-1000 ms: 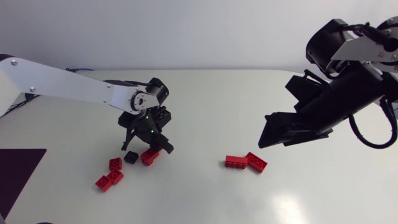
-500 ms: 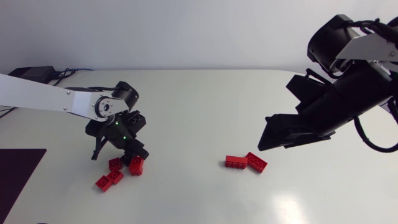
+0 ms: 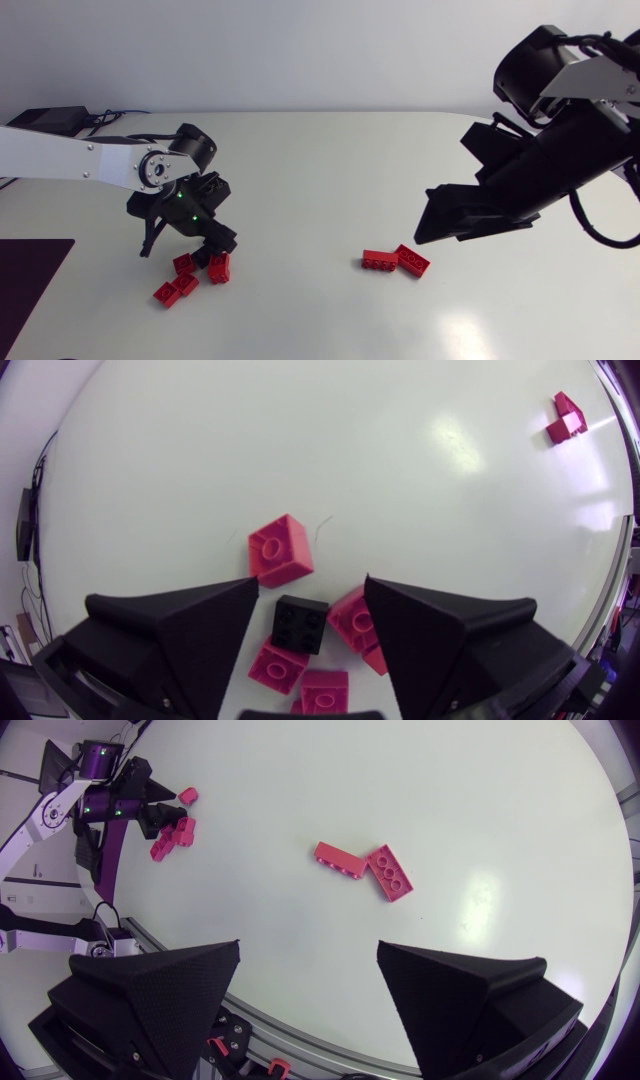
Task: Sort duplo bricks by size, large to the right and small to the left
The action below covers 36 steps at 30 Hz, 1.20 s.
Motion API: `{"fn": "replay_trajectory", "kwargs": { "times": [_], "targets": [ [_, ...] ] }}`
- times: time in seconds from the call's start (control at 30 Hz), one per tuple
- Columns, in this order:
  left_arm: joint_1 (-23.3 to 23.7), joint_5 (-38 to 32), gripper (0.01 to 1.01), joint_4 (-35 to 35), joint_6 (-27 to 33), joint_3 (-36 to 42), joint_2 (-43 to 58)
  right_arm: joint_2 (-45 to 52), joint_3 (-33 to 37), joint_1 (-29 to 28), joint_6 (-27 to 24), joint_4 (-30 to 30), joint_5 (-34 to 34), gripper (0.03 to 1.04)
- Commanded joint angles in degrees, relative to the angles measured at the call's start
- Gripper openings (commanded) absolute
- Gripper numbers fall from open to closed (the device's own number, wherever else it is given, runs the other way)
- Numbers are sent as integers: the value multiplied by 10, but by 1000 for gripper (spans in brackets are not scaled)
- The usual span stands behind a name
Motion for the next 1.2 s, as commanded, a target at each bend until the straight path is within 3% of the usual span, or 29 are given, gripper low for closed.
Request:
{"fn": "replay_trajectory", "kwargs": {
  "times": [0.0, 0.23, 0.43, 0.57, 0.7, 0.87, 1.17],
  "targets": [
    [5, -8, 977, 2, -27, 7, -2, 0, -19, -2, 17, 1, 5, 993],
    [19, -38, 979, 1, -67, 13, -37, 11, -32, 14, 31, 39, 26, 993],
    [32, -40, 979, 1, -85, 16, -72, 56, -34, 57, 56, 96, 91, 993],
    [35, -53, 979, 1, -89, 13, -96, 95, -58, 109, 71, 174, 230, 993],
    [38, -53, 979, 0, -96, 10, -105, 162, -67, 144, 87, 229, 296, 993],
    [39, -53, 979, -1, -97, 3, -110, 234, -68, 206, 116, 259, 330, 993],
    [47, -53, 979, 0, -97, -3, -113, 310, -51, 225, 110, 282, 360, 993]
  ]
}}
